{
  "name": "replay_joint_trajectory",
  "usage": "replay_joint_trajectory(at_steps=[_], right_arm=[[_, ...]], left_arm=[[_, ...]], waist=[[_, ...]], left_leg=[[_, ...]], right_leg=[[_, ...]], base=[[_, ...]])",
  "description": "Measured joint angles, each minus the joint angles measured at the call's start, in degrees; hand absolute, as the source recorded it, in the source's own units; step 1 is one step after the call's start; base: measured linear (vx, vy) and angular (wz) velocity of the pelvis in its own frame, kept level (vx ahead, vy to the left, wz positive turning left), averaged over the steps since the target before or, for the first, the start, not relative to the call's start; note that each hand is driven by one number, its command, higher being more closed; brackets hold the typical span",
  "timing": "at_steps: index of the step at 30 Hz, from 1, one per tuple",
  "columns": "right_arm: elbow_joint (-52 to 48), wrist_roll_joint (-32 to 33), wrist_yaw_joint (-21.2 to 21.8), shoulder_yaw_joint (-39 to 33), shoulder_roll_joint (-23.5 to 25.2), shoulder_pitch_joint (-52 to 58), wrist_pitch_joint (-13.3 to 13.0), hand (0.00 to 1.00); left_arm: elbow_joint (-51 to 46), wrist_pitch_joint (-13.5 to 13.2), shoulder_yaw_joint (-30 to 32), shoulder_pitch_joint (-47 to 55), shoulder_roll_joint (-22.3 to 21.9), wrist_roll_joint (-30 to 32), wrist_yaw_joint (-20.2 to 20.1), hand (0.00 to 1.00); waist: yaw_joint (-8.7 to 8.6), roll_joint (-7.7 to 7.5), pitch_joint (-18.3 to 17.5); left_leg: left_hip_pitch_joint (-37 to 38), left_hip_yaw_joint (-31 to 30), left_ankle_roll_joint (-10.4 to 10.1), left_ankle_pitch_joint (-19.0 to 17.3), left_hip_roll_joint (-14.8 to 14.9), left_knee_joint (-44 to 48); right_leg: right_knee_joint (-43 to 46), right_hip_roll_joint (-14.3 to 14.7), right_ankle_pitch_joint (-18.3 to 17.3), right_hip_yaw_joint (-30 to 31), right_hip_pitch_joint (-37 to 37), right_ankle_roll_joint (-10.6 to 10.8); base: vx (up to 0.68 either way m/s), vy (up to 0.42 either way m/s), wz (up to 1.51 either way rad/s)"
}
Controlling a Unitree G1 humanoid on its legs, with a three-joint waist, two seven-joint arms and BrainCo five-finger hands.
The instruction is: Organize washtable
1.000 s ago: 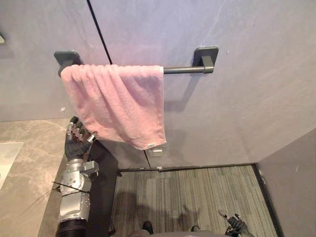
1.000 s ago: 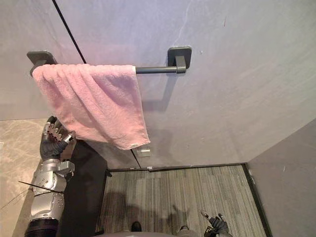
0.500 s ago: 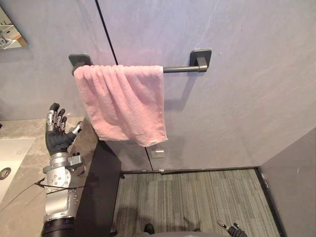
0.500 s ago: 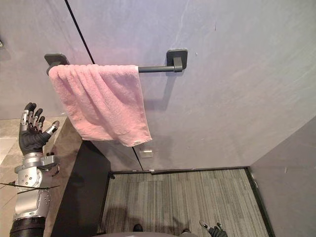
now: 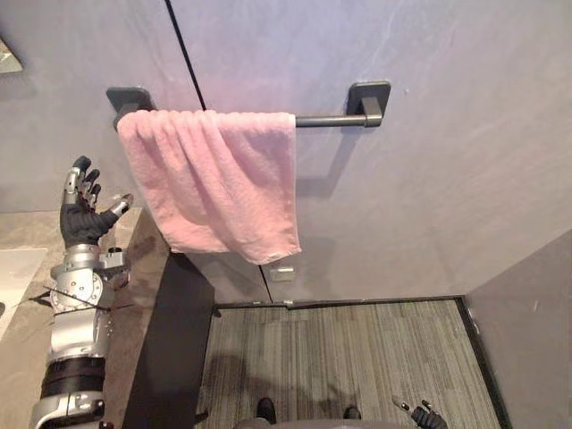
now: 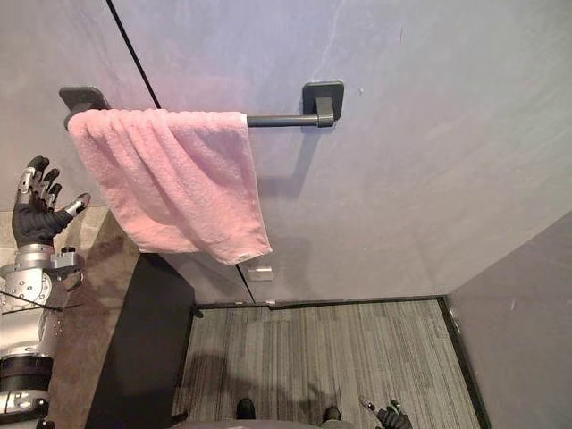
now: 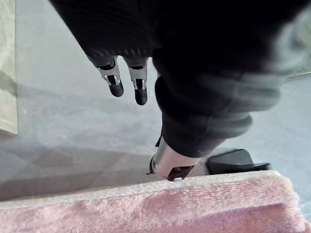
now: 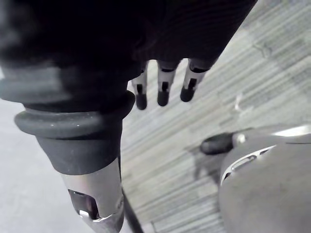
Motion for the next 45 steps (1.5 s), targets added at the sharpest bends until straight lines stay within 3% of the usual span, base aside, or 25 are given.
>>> replay_joint_trajectory(at_steps=[12,19,29,34,45], right_arm=[[-0.19,0.98,0.01,-0.14,-0.2,-0.32,0.19,0.0],[-0.36,0.97,0.4,0.05,-0.26,-0.75,0.19,0.0],[-0.34,0.8,1.3,2.23,-0.79,-0.78,0.16,0.0],[-0.35,0.78,1.34,2.23,-0.83,-0.77,0.12,0.0],[-0.31,0.71,1.93,2.2,-0.95,-0.05,-0.14,0.0]], left_arm=[[6.07,0.98,-3.33,-2.55,2.15,-14.45,-5.31,0.0],[6.41,2.03,-6.99,-2.5,3.85,-18.15,-9.65,0.0],[6.37,2.65,-10.08,-2.39,6.33,-18.71,-13.59,0.0],[6.32,2.65,-9.88,-2.4,8.43,-18.71,-13.49,0.0],[6.59,2.06,-3.8,-2.65,12.76,-18.72,-12.28,0.0]], waist=[[0.19,-0.16,2.13],[0.27,-0.05,3.17],[0.03,0.11,3.3],[0.06,0.19,3.34],[0.46,0.46,3.38]], left_leg=[[-2.17,1.9,0.0,-0.01,0.13,0.02],[-2.46,2.97,0.0,-0.01,0.15,0.05],[-1.85,3.62,0.01,-0.02,0.14,0.04],[-1.58,3.77,0.01,-0.02,0.14,0.04],[-0.5,3.13,0.03,0.0,0.1,0.05]], right_leg=[[0.04,0.2,0.78,2.35,-3.43,-0.05],[-0.02,0.24,1.08,3.04,-4.0,-0.21],[-0.06,0.23,1.51,4.11,-3.98,-0.03],[-0.09,0.25,1.52,4.26,-3.8,-0.02],[-0.14,0.25,1.52,3.9,-2.48,-0.02]], base=[[-0.01,-0.003,-0.09],[0.0,-0.004,-0.05],[-0.02,-0.006,-0.06],[-0.01,-0.005,-0.02],[-0.01,-0.005,0.01]])
